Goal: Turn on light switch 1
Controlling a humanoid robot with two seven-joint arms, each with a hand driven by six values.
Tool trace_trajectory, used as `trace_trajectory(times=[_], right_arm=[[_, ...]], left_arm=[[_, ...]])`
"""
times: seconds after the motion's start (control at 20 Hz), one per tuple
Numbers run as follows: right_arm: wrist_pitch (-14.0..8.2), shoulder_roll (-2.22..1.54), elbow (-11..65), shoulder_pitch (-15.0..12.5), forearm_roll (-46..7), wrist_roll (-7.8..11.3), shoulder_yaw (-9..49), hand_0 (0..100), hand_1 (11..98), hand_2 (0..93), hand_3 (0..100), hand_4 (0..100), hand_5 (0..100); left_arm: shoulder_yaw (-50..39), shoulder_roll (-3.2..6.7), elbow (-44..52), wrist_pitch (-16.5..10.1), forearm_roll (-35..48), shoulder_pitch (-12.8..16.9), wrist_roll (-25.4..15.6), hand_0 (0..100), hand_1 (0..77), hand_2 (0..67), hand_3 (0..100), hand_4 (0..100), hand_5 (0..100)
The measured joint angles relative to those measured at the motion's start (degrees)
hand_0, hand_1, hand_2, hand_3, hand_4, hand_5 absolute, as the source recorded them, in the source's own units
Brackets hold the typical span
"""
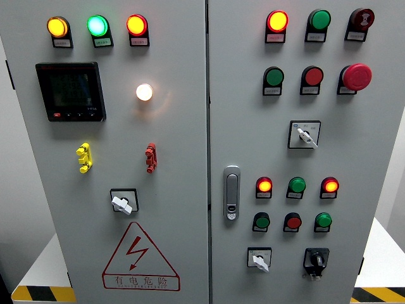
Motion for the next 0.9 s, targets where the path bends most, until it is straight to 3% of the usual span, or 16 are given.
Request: trace_trajectory(times=[0.1, 0.2, 0.45, 0.9], right_arm=[[0.0, 0.0, 0.0, 0.0, 0.0, 0.0, 0.05, 0, 19.3, 0.0, 20, 19, 10], [-0.04, 0.0, 0.0, 0.0, 0.0, 0.0, 0.06, 0, 19.7, 0.0, 20, 19, 10], [-0.04, 0.0, 0.0, 0.01, 0.0, 0.0, 0.06, 0, 19.0, 0.0, 20, 19, 10], [-0.01, -0.06, 0.0, 0.0, 0.0, 0.0, 0.04, 0, 19.5, 0.0, 20, 19, 10]], left_arm=[[1.65, 0.35, 1.0, 0.07, -0.05, 0.27, 4.93, 0, 0.0, 3.0, 0, 0, 0], [4.4, 0.61, 1.34, 0.33, -0.05, 0.34, 7.05, 0, 0.0, 0.7, 0, 0, 0], [9.15, 0.48, 1.43, 3.7, -0.09, 0.37, 7.6, 0, 0.0, 0.0, 0, 0, 0], [10.94, 0.33, 1.16, 4.08, -0.07, 0.79, 7.91, 0, 0.0, 0.0, 0, 0, 0]])
